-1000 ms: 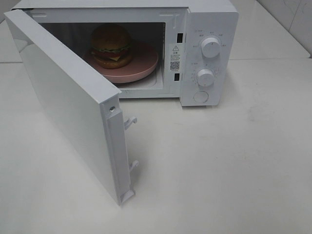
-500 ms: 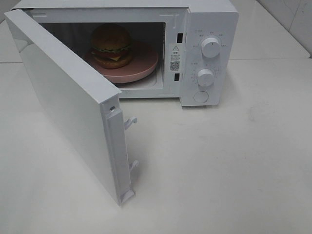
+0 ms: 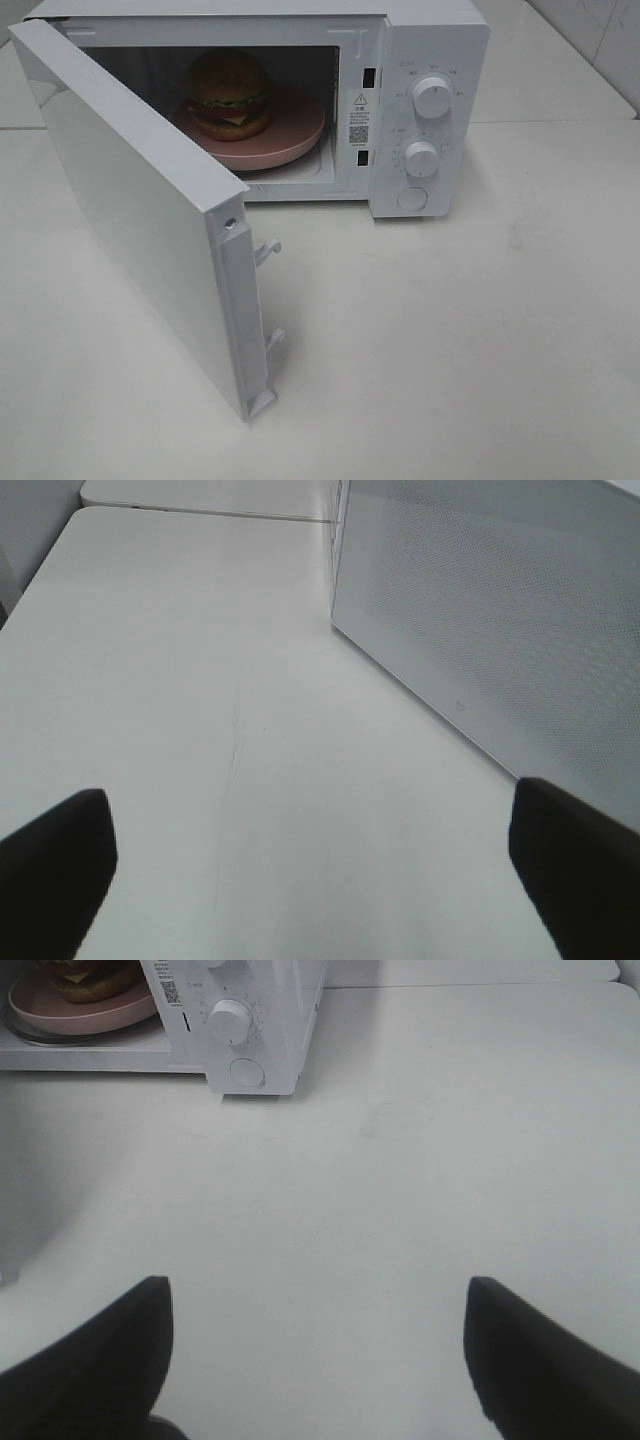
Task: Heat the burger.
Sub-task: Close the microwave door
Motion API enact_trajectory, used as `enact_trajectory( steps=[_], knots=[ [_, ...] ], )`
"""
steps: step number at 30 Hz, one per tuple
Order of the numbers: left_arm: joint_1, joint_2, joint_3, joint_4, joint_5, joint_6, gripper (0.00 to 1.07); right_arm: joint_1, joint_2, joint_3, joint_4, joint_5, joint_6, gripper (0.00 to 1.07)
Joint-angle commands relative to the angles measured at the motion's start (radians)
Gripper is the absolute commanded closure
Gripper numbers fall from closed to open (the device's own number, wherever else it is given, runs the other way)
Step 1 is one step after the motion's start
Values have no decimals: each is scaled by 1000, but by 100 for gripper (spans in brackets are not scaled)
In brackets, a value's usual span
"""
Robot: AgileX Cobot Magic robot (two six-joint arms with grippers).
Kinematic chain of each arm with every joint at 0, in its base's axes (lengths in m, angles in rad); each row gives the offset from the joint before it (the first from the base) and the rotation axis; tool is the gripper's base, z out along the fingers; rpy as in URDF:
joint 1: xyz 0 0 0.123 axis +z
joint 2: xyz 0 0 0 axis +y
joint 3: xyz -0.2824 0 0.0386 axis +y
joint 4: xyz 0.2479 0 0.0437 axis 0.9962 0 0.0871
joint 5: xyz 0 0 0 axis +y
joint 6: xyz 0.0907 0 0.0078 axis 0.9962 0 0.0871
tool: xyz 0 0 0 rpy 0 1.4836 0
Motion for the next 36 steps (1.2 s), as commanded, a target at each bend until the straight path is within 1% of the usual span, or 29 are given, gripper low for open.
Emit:
enact_trajectory(
  steps=[1, 28, 29, 32, 33, 34, 35, 36],
  knots=[
    [4, -5, -1, 1, 0, -3, 6, -6, -25, 6, 0, -15, -10, 31],
    [4, -6, -1, -7, -1, -4, 7, -6, -25, 6, 0, -15, -10, 31],
    [4, -6, -3, -7, -4, -6, 9, -6, -25, 6, 0, -15, -10, 31],
    [4, -6, -6, -7, -5, -6, 11, -6, -25, 6, 0, -15, -10, 31],
    [4, -6, -15, -7, -21, -6, 17, -6, -25, 6, 0, -15, -10, 31],
    [4, -6, -27, -7, -48, -6, 27, -6, -25, 6, 0, -15, -10, 31],
    [4, -6, -27, -7, -48, -6, 27, -6, -25, 6, 0, -15, -10, 31],
    [4, -6, -30, -7, -64, -6, 32, -6, -25, 6, 0, -15, -10, 31]
  ],
)
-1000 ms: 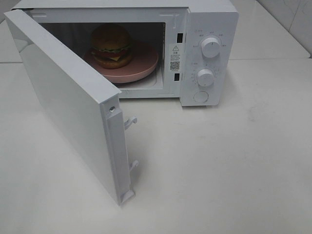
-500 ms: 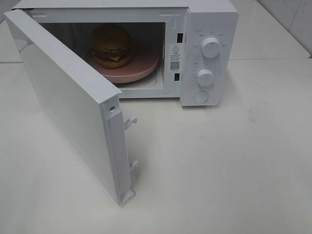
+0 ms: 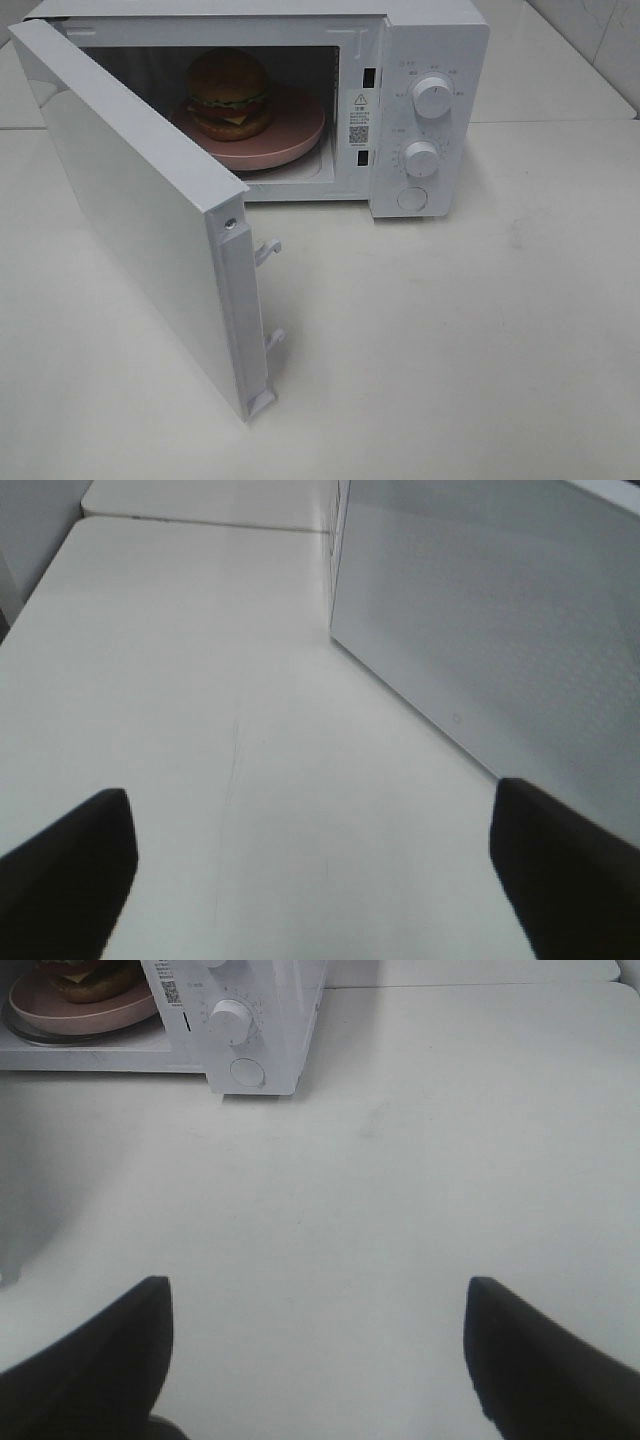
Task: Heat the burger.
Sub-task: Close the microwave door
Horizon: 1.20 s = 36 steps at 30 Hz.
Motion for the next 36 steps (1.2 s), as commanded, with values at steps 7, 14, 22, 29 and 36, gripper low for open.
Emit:
enact_trajectory(
  steps=[7, 14, 22, 29, 36],
  knots=[
    [4, 20, -13, 13, -213, -4, 78, -6, -25, 6, 0, -15, -10, 31],
    [4, 124, 15, 24, -355, -3, 106, -6, -25, 6, 0, -15, -10, 31],
    [4, 372, 77, 24, -662, 1, 107, -6, -25, 6, 0, -15, -10, 31],
    [4, 550, 190, 19, -1036, 1, 107, -6, -25, 6, 0, -15, -10, 31],
    [-13, 752, 262, 50, -1358, -3, 107, -6, -25, 6, 0, -15, -10, 31]
  ],
)
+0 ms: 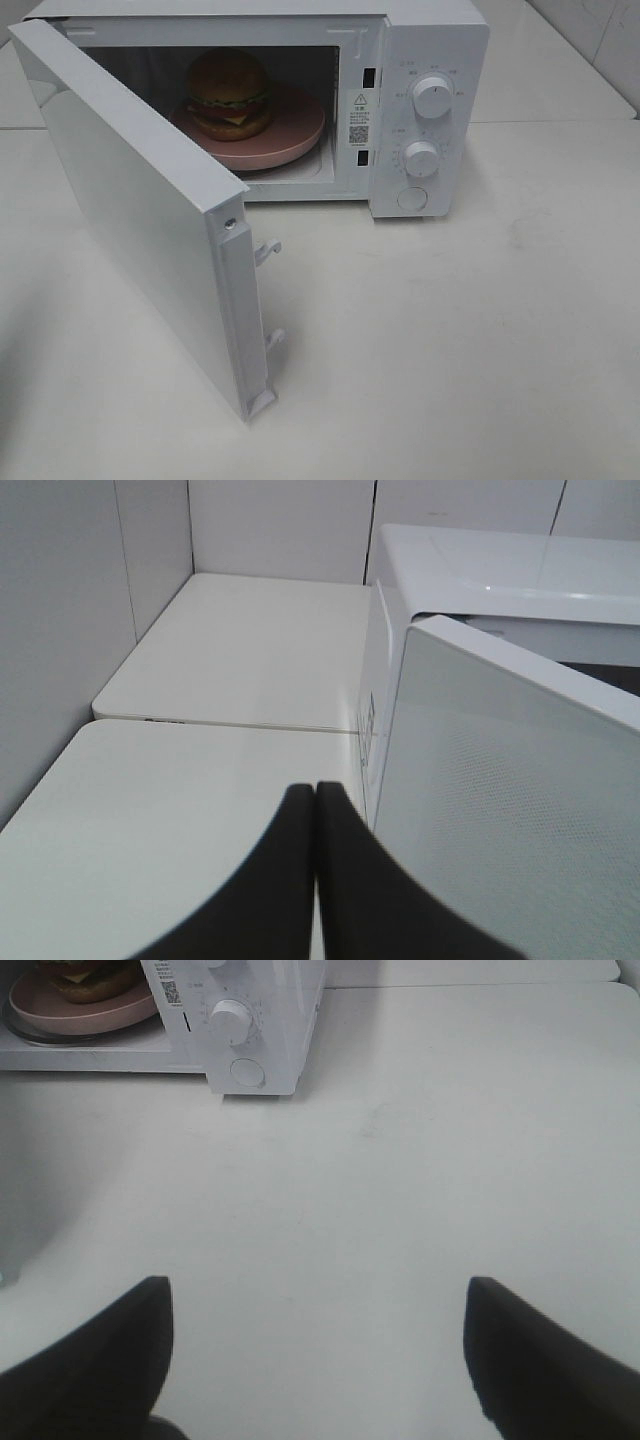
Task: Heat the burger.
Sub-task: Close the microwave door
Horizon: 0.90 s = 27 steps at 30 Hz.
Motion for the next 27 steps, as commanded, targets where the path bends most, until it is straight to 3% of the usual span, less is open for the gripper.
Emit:
enact_trajectory(
  steps=[1, 5, 8, 13, 27],
  knots=[
    [-20, 91, 25, 41, -173, -5, 107, -6, -25, 6, 0, -15, -10, 31],
    [-81, 229, 27, 144, -285, -38, 107, -6, -25, 6, 0, -15, -10, 31],
    [-117, 306, 27, 164, -333, -74, 107, -6, -25, 6, 0, -15, -10, 31],
    [-180, 435, 27, 184, -441, -82, 107, -6, -25, 6, 0, -15, -10, 31],
    [-371, 662, -30, 136, -583, -68, 107, -6, -25, 6, 0, -15, -10, 31]
  ],
)
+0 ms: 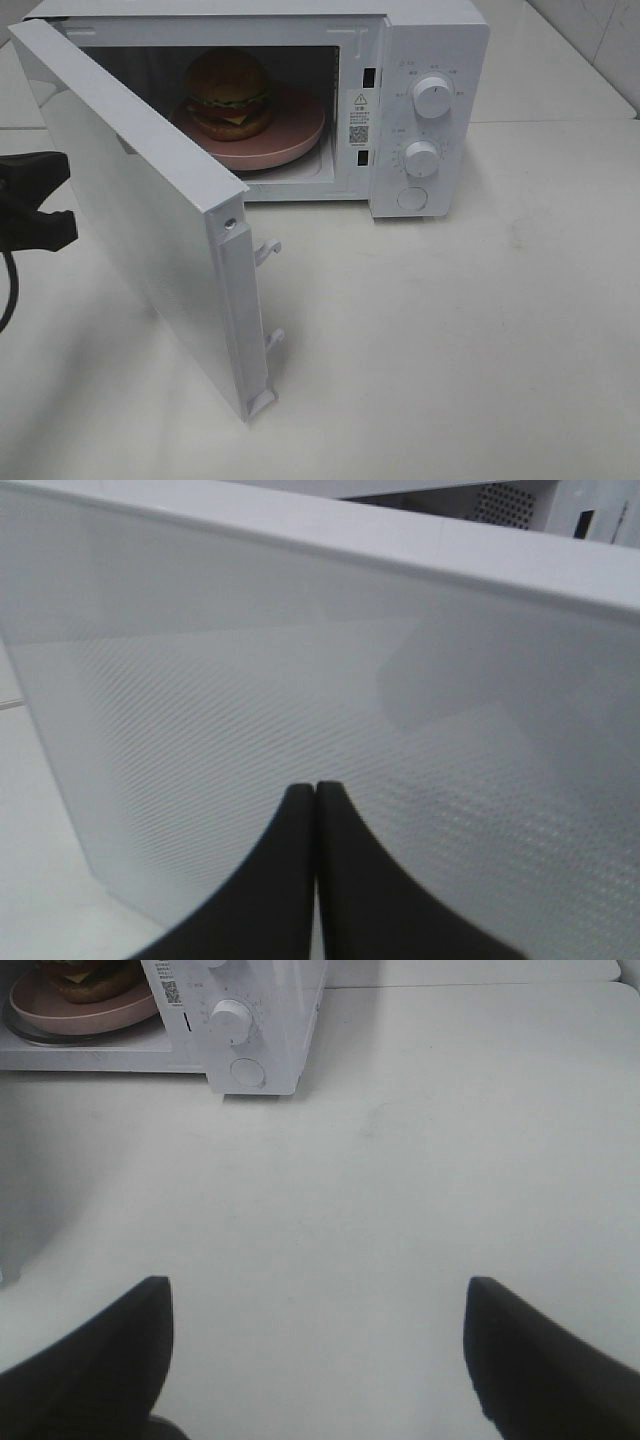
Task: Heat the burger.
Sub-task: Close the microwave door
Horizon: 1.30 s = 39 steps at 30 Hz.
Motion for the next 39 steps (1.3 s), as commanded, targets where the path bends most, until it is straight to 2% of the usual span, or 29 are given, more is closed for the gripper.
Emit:
enact_trajectory(
  steps=[1, 8, 10, 16, 24, 26, 29, 31, 39],
  knots=[
    [-61, 51, -35, -67, -52, 11, 107, -6, -25, 6, 0, -15, -10, 31],
    [-137, 120, -66, -121, -102, 30, 107, -6, -25, 6, 0, -15, -10, 31],
    [-185, 158, -101, -172, -103, 52, 107, -6, -25, 6, 0, -15, -10, 31],
    [-227, 190, -138, -224, -103, 71, 107, -6, -25, 6, 0, -15, -10, 31],
    [-292, 272, -239, -270, -98, 77, 107, -6, -25, 6, 0, -15, -10, 31],
    [-319, 316, -295, -301, -92, 90, 107, -6, -25, 6, 0, -15, -10, 31],
    [-327, 326, -311, -313, -90, 98, 107, -6, -25, 6, 0, -15, -10, 31],
    [-351, 371, -373, -353, -88, 108, 107, -6, -25, 6, 0, -15, -10, 31],
    [-373, 447, -487, -374, -52, 125, 107, -6, -25, 6, 0, -15, -10, 31]
  ],
)
